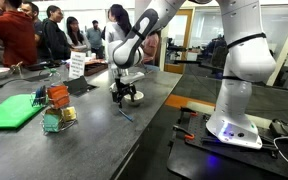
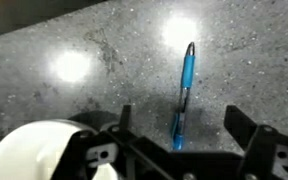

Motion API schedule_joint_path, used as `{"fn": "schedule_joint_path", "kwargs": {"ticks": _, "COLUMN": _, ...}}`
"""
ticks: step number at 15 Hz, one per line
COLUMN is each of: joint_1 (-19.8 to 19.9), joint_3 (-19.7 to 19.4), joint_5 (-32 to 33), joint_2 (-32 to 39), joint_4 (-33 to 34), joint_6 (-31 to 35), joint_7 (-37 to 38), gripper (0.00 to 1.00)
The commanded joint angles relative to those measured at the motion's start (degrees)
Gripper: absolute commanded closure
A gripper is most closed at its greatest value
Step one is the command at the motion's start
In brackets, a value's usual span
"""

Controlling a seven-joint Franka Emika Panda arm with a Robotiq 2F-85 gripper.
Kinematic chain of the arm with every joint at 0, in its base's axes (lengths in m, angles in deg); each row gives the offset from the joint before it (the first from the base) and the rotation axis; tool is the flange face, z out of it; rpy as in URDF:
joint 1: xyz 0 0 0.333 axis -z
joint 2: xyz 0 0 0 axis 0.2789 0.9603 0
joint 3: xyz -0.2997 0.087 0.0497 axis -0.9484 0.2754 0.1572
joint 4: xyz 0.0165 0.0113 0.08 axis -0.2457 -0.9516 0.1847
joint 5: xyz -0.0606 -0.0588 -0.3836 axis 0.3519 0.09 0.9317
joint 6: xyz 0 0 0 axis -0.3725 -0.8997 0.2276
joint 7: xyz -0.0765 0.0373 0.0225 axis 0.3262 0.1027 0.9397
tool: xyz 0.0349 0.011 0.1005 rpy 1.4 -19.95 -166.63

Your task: Pick up the pen on the table and put it in the bowl

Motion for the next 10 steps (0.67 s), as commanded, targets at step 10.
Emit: {"fn": "schedule_joint_path", "kwargs": {"ticks": 10, "joint_1": -2.5, "joint_3": -1.4, "joint_5": -1.7, "joint_2": 3.9, "joint_4": -3.7, "joint_6": 17.9, "joint_7": 2.3, "gripper": 0.0}}
